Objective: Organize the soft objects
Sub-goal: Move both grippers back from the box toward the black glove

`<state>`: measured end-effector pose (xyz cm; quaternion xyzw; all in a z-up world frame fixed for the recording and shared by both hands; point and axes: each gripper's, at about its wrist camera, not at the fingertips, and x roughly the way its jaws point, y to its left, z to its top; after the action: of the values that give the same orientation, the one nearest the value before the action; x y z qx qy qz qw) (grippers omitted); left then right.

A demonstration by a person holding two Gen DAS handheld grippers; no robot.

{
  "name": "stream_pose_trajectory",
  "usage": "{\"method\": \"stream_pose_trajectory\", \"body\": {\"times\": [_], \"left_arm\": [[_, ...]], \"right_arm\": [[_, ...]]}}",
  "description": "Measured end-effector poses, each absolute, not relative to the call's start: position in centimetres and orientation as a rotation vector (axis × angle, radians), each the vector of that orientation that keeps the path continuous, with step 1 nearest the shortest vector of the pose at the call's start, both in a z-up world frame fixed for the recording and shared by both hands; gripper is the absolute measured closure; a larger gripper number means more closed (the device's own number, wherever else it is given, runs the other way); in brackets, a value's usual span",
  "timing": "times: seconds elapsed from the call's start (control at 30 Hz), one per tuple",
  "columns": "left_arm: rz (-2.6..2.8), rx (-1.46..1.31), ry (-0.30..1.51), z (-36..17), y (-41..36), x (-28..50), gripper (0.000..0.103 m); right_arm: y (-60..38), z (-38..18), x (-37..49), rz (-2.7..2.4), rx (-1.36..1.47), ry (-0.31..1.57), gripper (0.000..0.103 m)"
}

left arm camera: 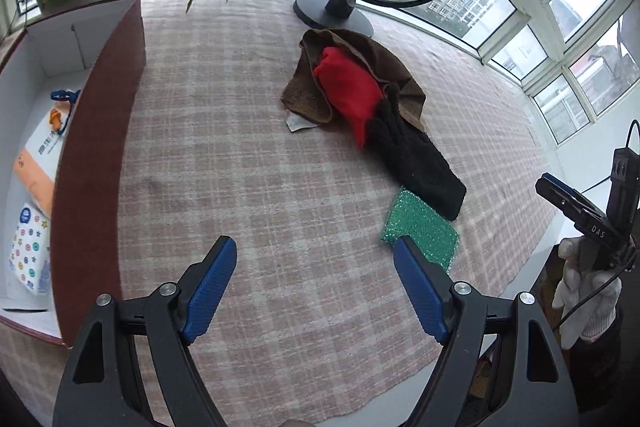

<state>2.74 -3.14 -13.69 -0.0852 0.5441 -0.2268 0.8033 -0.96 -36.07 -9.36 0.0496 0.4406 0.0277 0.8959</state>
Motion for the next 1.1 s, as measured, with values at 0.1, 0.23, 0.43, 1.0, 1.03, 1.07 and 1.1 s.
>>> {"method": "stream_pose_trajectory", "body": {"times": [0.1,0.23,0.43,1.0,1.03,1.07,1.1], "left_arm": [[-0.496,-0.148,1.203,-14.7,-4.9,2.5,0.022],[-0.467,-0.05,1.183,-15.2,-7.2,2.1,0.022],[-0.436,0.006,1.21,-16.5,-10.3,2.0,0.022],[-0.427,0.002,1.205,-17.1,-15.7,2.5,0.022],[-0.423,-0.01,1.203,-17.1,-15.9,2.7,0.022],[-0.421,-0.023,1.202,-17.1,-16.1,3.0,0.022],[-0.421,-0.042,1.203,-17.1,-16.2,3.4,0.022]], "right_arm": [[-37.7,-9.8,-1.6,0.044,0.116,0.92,0.017],[-39.1,-10.6,-1.9,0.037,0.129,0.932,0.017],[-40.3,-12.1,-2.3,0.057,0.136,0.961,0.017],[-41.9,-15.3,0.5,0.212,0.224,1.057,0.017],[-42.0,-15.5,0.9,0.22,0.232,1.064,0.017],[-42.1,-15.7,1.2,0.229,0.243,1.071,0.017],[-42.3,-15.9,1.7,0.239,0.253,1.077,0.017]]}}
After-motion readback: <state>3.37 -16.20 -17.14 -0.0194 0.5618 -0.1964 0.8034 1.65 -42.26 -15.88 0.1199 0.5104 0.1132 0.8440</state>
